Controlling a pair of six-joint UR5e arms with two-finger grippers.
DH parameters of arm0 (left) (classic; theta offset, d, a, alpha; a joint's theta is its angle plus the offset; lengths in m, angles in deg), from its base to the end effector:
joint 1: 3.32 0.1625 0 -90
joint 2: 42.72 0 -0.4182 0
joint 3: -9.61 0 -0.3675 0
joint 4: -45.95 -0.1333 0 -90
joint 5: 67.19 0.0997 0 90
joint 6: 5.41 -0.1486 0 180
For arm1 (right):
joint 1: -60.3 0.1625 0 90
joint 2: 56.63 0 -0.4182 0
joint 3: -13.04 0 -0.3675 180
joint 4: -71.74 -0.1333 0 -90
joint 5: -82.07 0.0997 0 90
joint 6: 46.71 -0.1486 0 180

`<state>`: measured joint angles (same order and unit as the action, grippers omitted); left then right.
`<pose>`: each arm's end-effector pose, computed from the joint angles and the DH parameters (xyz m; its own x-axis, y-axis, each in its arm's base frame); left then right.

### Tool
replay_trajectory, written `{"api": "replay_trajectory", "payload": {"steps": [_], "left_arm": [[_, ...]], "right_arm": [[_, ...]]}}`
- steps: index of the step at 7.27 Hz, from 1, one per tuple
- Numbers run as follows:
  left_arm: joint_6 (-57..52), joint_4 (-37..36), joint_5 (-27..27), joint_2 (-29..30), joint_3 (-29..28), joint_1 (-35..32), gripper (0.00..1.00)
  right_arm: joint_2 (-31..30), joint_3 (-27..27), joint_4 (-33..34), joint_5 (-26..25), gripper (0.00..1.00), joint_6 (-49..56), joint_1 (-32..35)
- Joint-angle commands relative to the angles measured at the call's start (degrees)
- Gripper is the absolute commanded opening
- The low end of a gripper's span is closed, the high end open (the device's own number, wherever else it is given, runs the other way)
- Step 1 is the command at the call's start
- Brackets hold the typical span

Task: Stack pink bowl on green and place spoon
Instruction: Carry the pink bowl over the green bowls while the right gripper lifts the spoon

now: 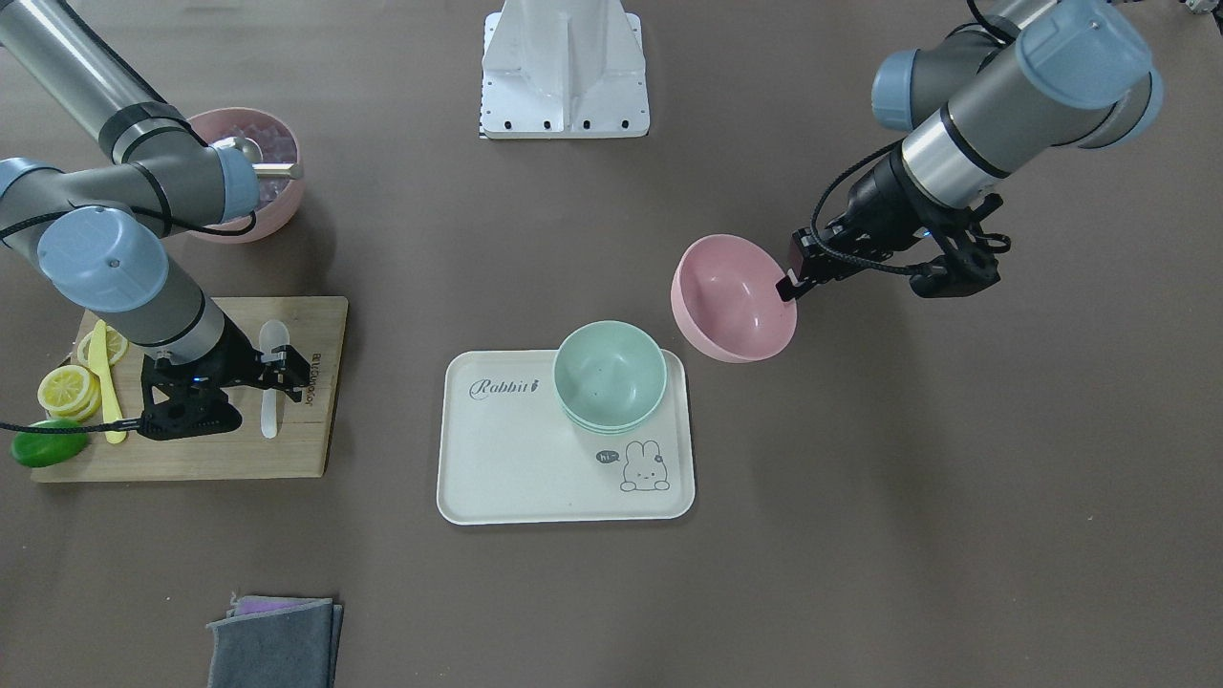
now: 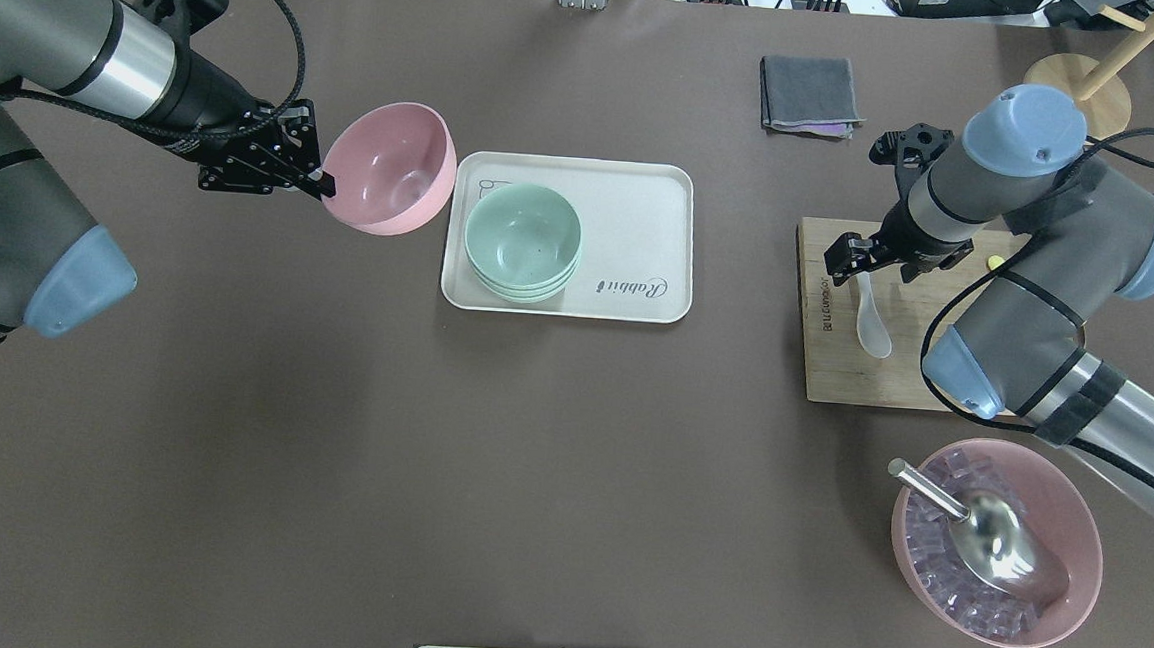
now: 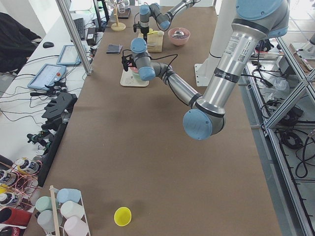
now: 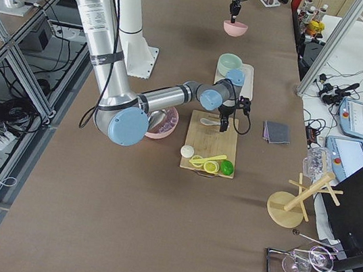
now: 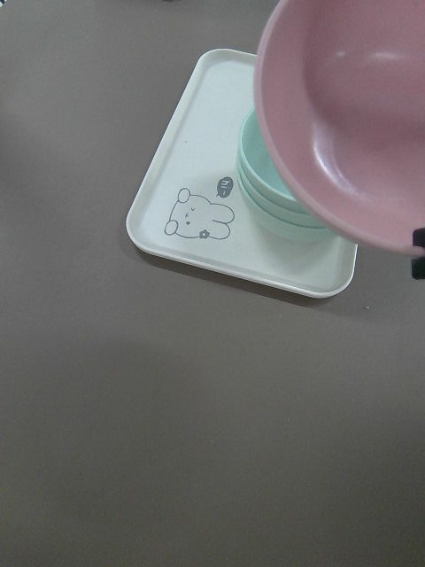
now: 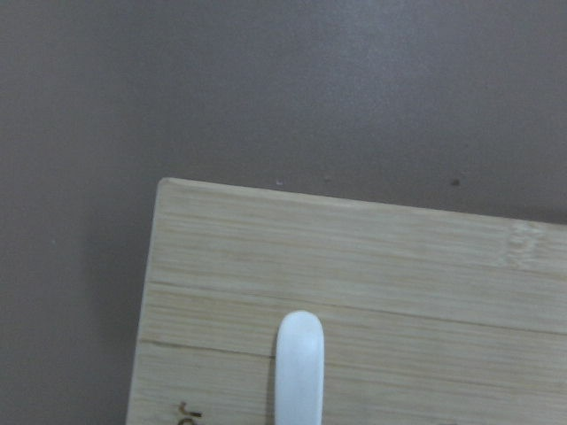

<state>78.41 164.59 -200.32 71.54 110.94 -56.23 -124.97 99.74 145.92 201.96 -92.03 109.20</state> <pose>0.3436 -0.5071 0.2873 0.2834 -0.2445 -0.9273 0.1814 0.9632 -0.1986 -0.3879 -0.5348 0.4860 0.7167 -0.1058 0.6893 0.0487 0.9936 0.1019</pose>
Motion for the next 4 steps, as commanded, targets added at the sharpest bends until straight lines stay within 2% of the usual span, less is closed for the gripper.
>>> {"api": "replay_trajectory", "payload": {"steps": [1,2,3,4], "left_arm": [[0.0,0.0,0.3,0.4,-0.5,0.2,0.0],[0.0,0.0,0.3,0.5,-0.5,0.3,0.0],[0.0,0.0,0.4,0.6,-0.4,0.3,0.0],[0.0,0.0,0.3,0.6,-0.3,0.3,0.0]], "right_arm": [[-0.4,0.0,-0.1,0.1,0.38,0.1,0.0],[-0.6,0.1,-0.1,0.0,0.07,0.1,-0.1],[-0.6,0.2,-0.2,-0.1,0.0,-0.1,-0.2],[-0.5,0.8,-0.2,-0.1,0.0,-0.5,-0.2]]}}
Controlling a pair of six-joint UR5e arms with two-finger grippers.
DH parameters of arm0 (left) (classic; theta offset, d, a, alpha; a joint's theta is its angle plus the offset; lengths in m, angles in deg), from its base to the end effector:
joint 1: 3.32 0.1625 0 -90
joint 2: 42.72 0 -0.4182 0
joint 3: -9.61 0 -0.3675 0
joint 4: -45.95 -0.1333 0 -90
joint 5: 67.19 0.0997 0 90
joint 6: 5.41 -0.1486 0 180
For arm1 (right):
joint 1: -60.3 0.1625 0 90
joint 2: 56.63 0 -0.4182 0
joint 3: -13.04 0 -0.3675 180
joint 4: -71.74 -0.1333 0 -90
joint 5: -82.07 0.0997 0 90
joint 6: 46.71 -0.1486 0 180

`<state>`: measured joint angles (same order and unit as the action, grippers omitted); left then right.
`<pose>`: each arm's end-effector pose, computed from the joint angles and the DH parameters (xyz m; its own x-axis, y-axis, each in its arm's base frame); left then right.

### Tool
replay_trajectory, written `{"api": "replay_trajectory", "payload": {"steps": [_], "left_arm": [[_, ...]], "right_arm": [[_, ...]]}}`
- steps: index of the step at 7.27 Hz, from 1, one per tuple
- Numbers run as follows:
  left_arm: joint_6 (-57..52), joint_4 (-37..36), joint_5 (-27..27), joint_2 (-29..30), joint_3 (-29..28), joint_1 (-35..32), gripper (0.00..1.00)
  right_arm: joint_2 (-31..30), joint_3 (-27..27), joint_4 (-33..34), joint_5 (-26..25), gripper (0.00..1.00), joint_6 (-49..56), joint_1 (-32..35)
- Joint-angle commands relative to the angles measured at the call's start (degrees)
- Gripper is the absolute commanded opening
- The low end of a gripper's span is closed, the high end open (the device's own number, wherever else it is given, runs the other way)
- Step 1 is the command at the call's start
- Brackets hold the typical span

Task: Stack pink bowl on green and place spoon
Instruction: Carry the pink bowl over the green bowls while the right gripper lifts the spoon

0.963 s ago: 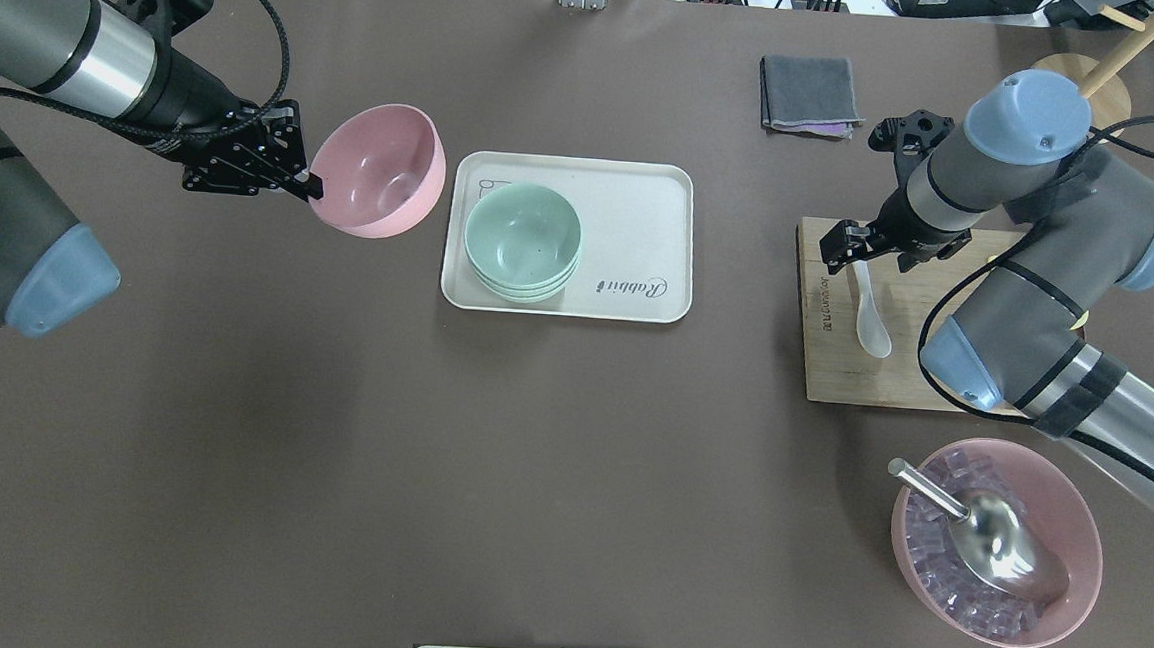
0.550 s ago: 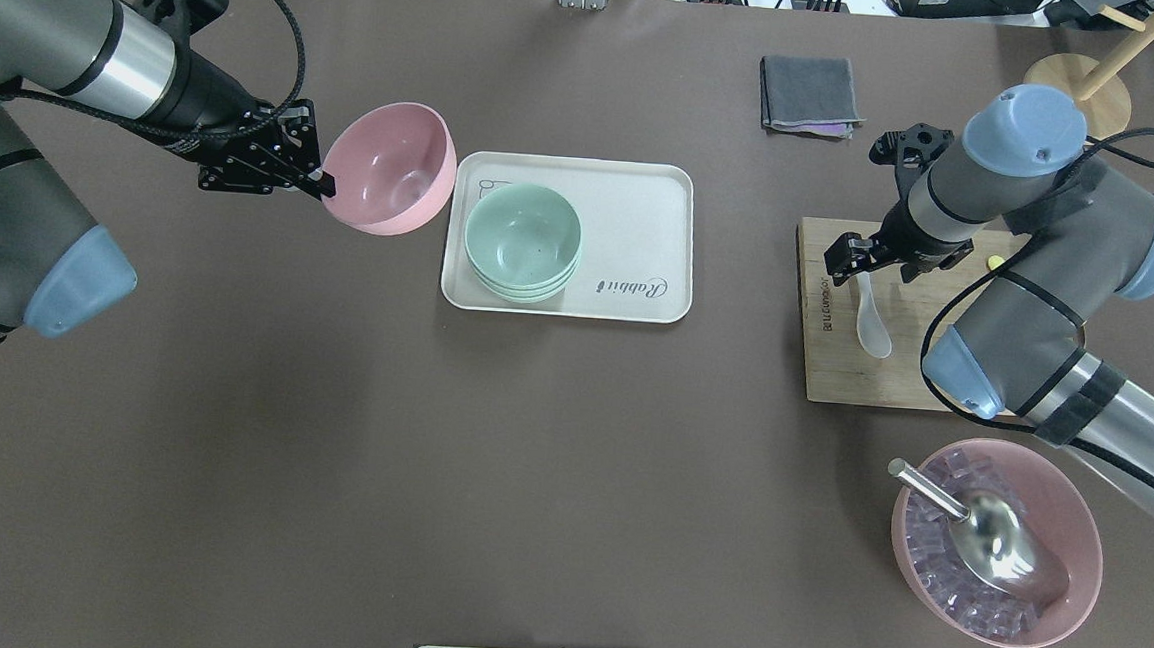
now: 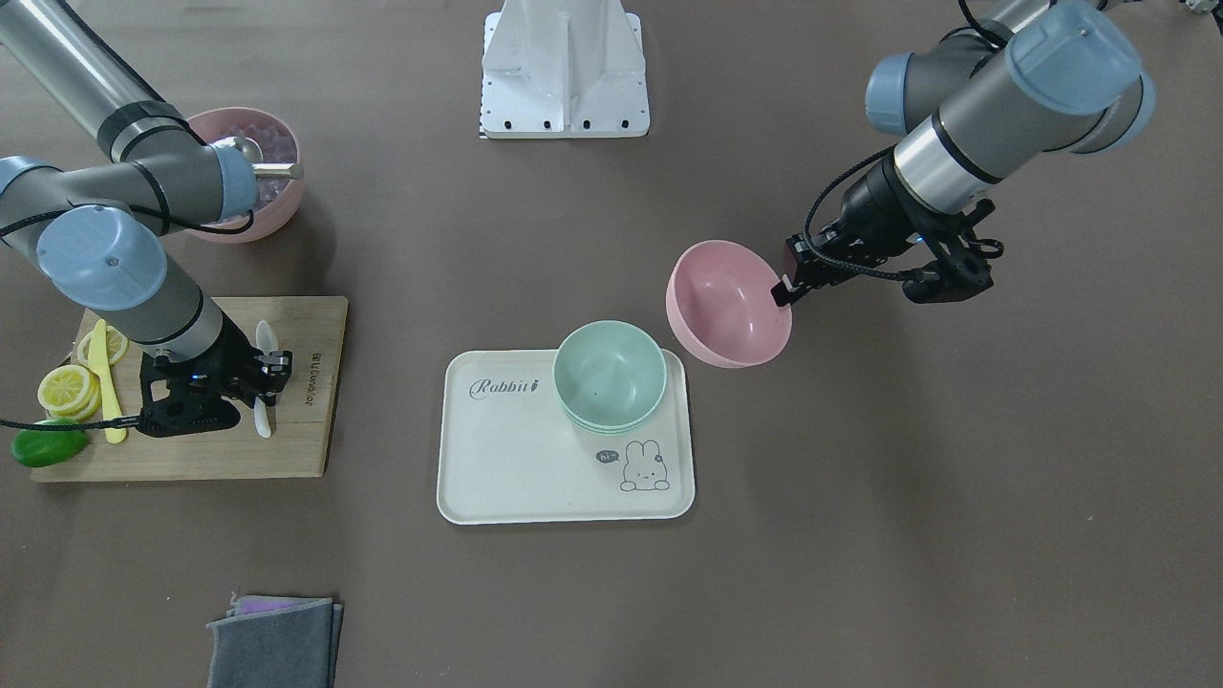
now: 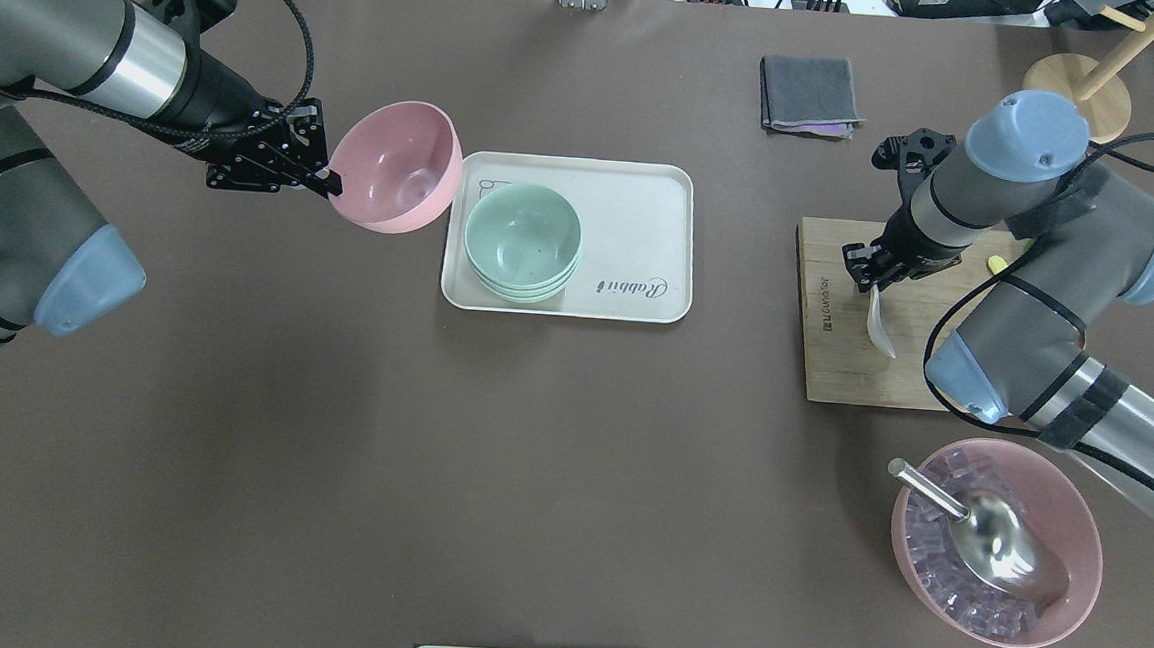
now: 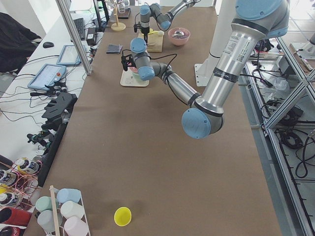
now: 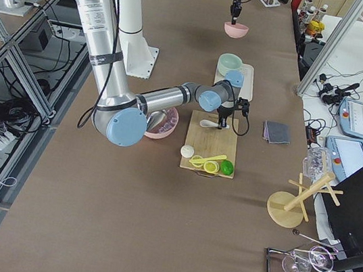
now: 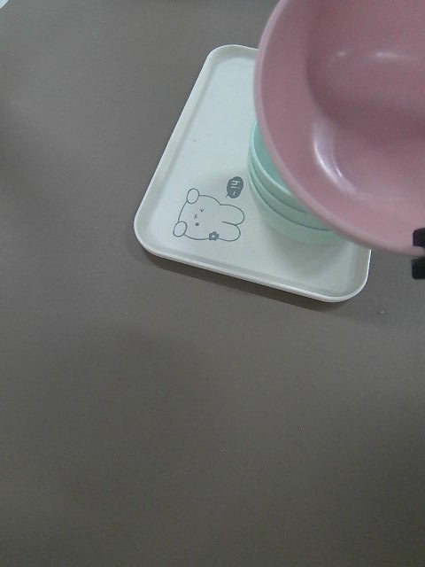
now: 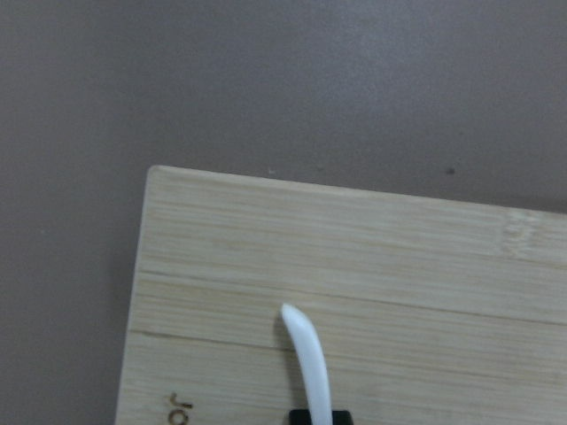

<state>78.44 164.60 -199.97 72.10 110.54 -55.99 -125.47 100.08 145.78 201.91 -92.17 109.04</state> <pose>0.3473 -0.5088 0.2846 0.2832 -0.2417 -0.9281 0.1829 0.9636 -0.1952 -0.3873 -0.5315 0.4884 0.7171 -0.1052 0.6890 0.0493 0.9937 0.1004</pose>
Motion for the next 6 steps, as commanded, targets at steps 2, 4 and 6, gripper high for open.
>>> {"api": "replay_trajectory", "payload": {"steps": [2,4,6], "left_arm": [[0.1,-0.1,0.0,1.4,-0.1,0.0,0.0],[1.9,0.3,0.0,6.8,-6.4,0.5,0.0],[2.1,0.4,9.0,10.2,-8.8,6.4,0.0]], "right_arm": [[0.4,1.8,0.2,3.5,0.0,0.2,2.7],[1.1,2.3,0.1,6.9,0.0,0.2,5.1],[1.4,3.2,0.1,8.2,0.0,0.1,6.3]]}}
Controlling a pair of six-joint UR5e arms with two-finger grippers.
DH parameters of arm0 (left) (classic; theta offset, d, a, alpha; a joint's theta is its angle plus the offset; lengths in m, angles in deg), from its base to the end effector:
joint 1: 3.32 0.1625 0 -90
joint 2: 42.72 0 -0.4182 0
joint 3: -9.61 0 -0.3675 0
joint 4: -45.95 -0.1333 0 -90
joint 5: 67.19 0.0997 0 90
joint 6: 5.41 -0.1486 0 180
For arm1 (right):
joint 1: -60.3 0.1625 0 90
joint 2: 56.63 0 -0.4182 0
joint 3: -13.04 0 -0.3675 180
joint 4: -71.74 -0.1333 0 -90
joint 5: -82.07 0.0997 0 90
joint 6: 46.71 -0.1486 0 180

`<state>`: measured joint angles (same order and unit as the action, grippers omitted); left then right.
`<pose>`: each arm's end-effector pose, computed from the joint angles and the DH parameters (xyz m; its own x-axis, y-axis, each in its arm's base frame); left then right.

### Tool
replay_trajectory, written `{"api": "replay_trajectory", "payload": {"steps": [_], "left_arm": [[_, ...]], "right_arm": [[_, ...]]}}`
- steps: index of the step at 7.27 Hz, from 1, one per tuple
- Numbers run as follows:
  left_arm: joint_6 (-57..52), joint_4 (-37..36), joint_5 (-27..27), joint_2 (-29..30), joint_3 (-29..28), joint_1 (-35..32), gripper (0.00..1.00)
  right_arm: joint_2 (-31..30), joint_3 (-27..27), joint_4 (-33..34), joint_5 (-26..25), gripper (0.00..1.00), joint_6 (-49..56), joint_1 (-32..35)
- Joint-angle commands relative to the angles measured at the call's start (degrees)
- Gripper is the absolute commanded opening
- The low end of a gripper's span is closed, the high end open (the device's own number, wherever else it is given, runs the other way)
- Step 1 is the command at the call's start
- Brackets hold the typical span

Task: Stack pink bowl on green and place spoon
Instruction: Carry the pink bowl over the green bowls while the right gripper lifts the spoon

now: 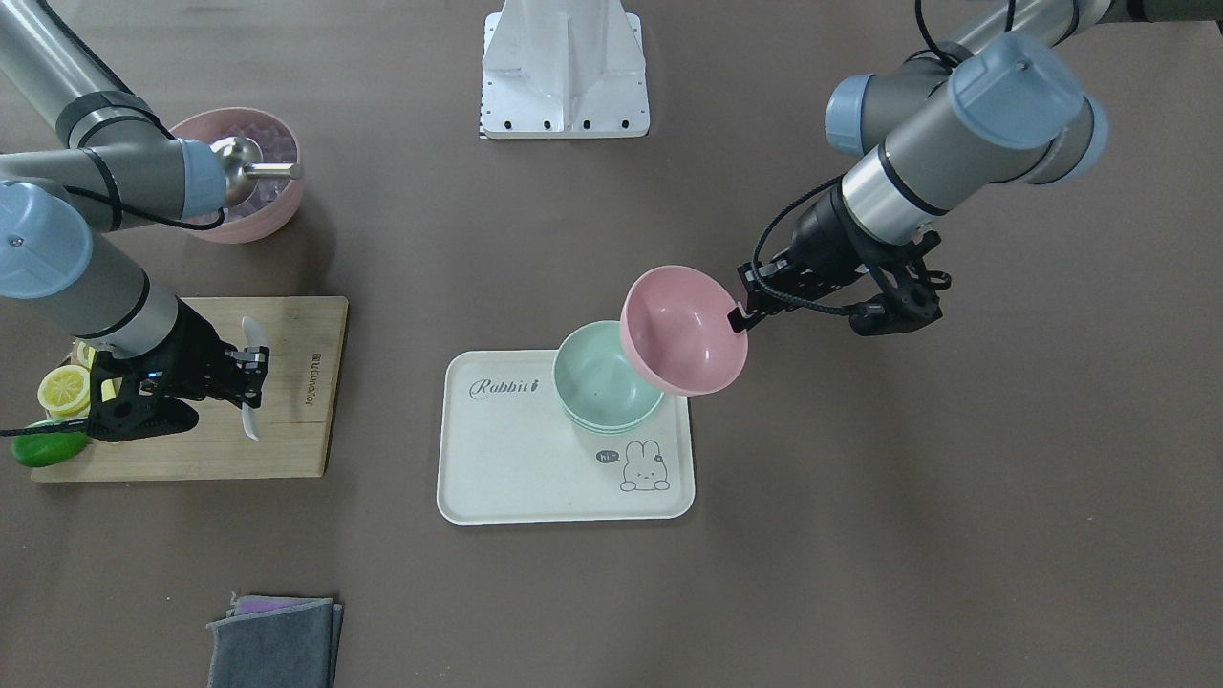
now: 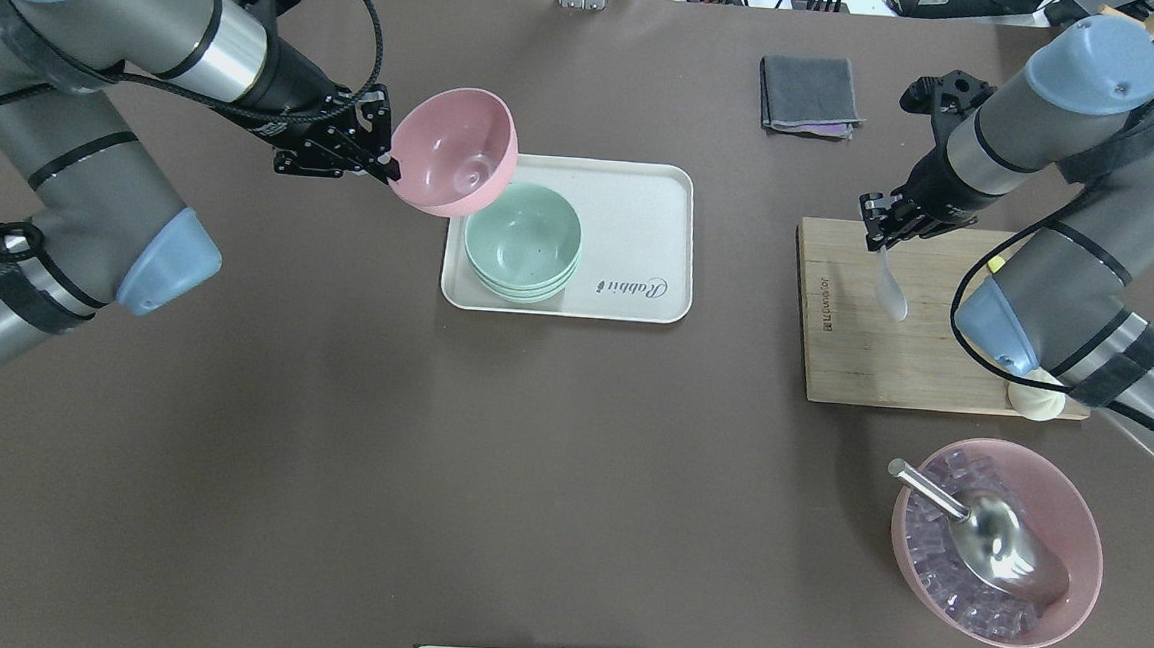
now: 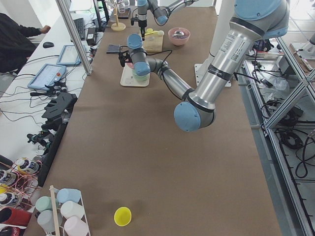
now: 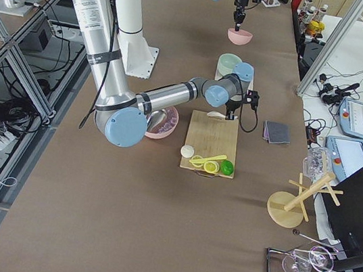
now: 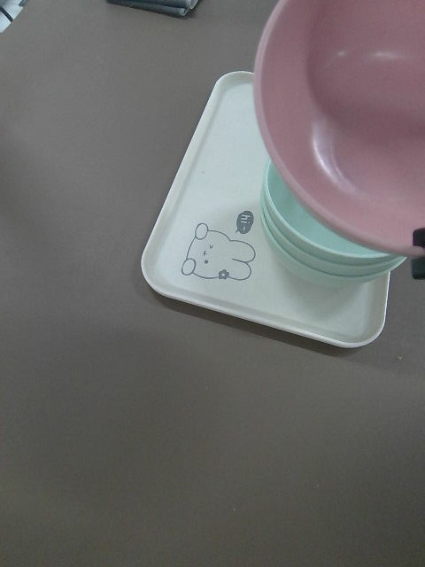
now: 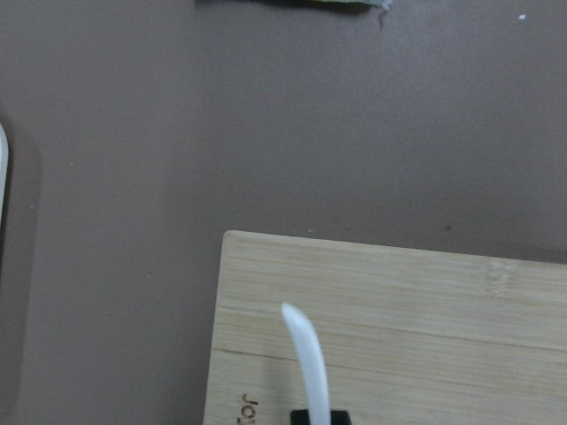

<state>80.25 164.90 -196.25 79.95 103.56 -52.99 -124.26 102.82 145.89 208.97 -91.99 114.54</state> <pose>0.4014 -0.5341 0.2523 0.2836 -0.2433 -0.9276 0.1997 0.9611 -0.1910 -0.3448 -0.5542 0.4429 0.6318 -0.0855 0.7704 0.0164 0.9951 0.0970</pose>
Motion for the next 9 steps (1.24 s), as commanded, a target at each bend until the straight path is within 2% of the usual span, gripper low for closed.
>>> {"api": "replay_trajectory", "payload": {"steps": [1,9], "left_arm": [[0.4,0.4,6.1,4.6,-4.8,4.4,0.0],[0.2,1.5,6.2,4.7,-8.5,6.2,0.0]], "right_arm": [[0.3,0.9,-0.1,1.2,0.0,-0.5,1.1],[0.5,1.8,-0.1,1.2,0.0,-1.2,1.2]]}}
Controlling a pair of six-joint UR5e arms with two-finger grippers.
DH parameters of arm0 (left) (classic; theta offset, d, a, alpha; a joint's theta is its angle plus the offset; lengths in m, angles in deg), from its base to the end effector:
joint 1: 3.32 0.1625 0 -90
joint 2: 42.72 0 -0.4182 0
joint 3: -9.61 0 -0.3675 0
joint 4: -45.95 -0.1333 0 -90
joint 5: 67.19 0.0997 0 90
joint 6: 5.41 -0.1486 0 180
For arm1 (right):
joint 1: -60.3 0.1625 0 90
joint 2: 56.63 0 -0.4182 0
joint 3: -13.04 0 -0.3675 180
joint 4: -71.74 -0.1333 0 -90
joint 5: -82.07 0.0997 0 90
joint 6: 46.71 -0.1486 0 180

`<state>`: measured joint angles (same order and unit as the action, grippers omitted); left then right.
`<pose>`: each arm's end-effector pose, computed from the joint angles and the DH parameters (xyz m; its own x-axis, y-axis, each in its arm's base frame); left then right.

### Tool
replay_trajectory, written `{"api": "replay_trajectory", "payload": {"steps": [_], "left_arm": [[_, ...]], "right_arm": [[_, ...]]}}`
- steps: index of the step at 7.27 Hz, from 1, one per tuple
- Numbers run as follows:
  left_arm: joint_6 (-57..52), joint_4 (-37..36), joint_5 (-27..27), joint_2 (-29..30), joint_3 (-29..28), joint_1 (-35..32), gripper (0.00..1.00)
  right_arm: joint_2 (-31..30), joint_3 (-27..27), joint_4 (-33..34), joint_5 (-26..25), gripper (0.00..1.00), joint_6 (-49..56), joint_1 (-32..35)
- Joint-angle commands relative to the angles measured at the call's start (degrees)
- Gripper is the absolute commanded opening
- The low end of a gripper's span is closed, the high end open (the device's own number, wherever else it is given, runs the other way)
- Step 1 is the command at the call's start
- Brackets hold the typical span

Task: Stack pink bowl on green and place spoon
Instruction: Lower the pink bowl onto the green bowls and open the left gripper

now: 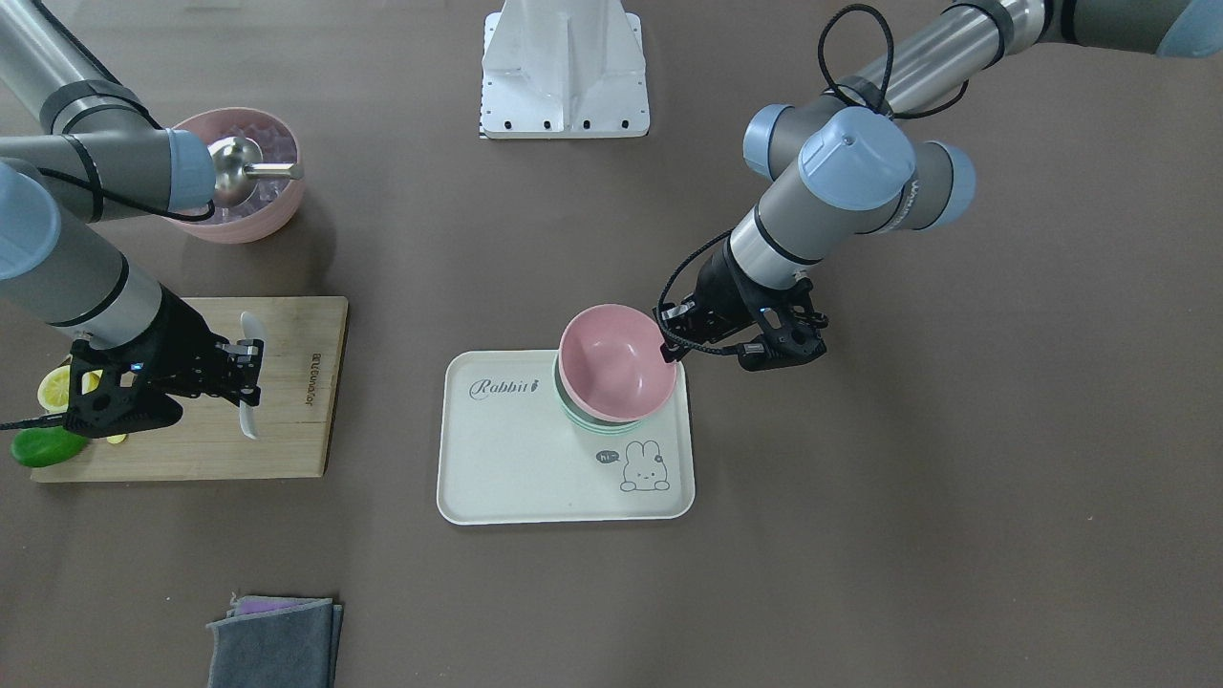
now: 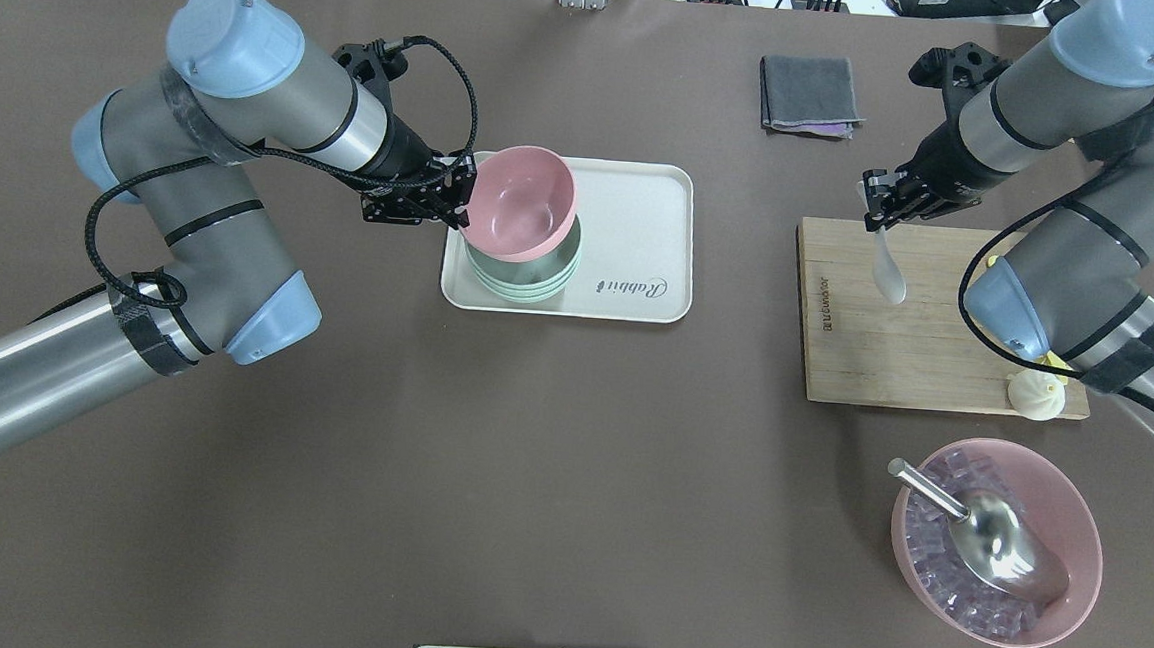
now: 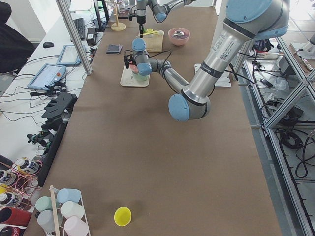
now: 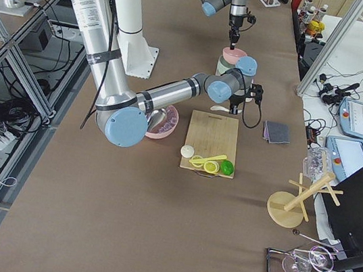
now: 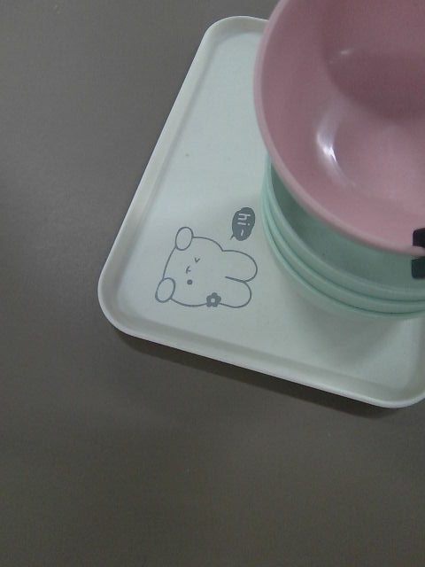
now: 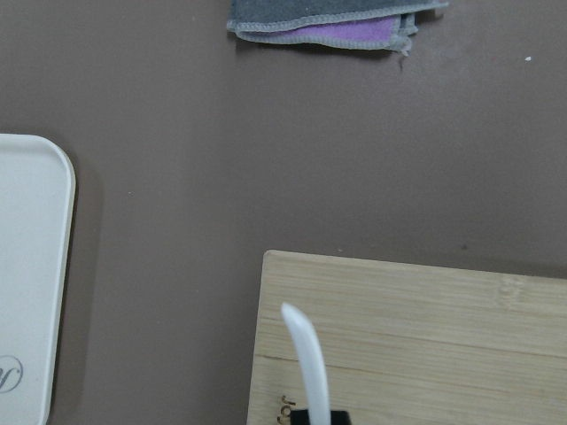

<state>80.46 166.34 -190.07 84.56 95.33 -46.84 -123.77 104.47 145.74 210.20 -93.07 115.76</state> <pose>0.4842 -0.5324 0.2619 0.3403 -0.2397 -0.9093 0.2024 0.9630 -0.1781 -0.3338 -0.5582 0.4214 0.6039 -0.0801 0.7930 -0.0066 0.9944 0.1054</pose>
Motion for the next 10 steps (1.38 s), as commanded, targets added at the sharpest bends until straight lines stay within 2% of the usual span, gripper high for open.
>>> {"api": "replay_trajectory", "payload": {"steps": [1,8,9,10], "left_arm": [[0.0,0.1,0.0,0.0,-0.4,0.7,0.0],[-0.3,0.2,0.0,-0.1,-0.9,1.3,0.0],[-0.3,0.1,0.0,-0.1,-0.8,1.2,0.03],[-0.3,0.1,0.0,-0.1,-0.8,1.2,0.54]], "right_arm": [[0.0,0.2,0.0,0.0,0.0,-0.1,0.1],[0.0,0.4,0.1,-0.1,0.0,-0.1,0.0],[0.0,0.4,0.1,-0.1,0.0,-0.1,0.0],[0.0,0.4,0.1,-0.1,0.0,-0.1,0.0]]}}
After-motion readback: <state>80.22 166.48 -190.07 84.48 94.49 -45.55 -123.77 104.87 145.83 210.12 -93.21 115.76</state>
